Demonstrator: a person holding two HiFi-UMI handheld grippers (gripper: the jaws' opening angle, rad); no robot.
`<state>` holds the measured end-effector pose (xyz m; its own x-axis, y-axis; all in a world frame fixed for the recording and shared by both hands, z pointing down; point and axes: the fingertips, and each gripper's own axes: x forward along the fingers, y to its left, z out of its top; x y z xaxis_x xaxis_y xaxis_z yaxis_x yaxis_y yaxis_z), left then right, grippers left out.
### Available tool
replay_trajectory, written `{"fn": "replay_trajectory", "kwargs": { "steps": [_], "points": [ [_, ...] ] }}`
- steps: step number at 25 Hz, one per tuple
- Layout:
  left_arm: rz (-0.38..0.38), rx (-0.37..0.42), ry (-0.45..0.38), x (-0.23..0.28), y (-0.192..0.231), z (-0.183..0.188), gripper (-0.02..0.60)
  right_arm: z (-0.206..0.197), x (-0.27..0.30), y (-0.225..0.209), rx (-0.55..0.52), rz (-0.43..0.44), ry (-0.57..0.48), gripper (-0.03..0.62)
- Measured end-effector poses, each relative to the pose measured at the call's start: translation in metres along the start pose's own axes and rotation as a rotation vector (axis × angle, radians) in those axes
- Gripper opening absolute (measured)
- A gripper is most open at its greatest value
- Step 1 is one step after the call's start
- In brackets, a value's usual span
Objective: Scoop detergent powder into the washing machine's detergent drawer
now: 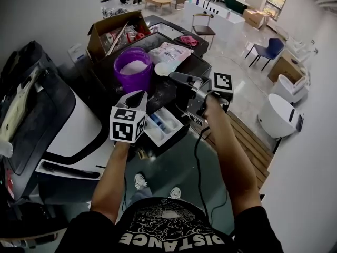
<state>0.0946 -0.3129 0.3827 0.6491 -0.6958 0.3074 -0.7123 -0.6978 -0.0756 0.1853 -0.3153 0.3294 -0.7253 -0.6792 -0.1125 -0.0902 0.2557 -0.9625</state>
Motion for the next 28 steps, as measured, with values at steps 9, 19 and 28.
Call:
{"fn": "replay_trajectory", "kwargs": {
  "steps": [9, 19, 28],
  "points": [
    [0.032, -0.021, 0.022, -0.005, -0.022, -0.017, 0.002, -0.012, -0.04, -0.02, -0.004, -0.021, 0.011, 0.035],
    [0.049, -0.04, 0.061, -0.006, -0.043, -0.048, 0.002, -0.037, -0.064, -0.071, -0.081, -0.126, 0.082, 0.035],
    [0.063, -0.075, 0.101, -0.004, -0.047, -0.079, 0.002, -0.058, -0.077, -0.131, -0.15, -0.289, 0.163, 0.035]
  ]
}}
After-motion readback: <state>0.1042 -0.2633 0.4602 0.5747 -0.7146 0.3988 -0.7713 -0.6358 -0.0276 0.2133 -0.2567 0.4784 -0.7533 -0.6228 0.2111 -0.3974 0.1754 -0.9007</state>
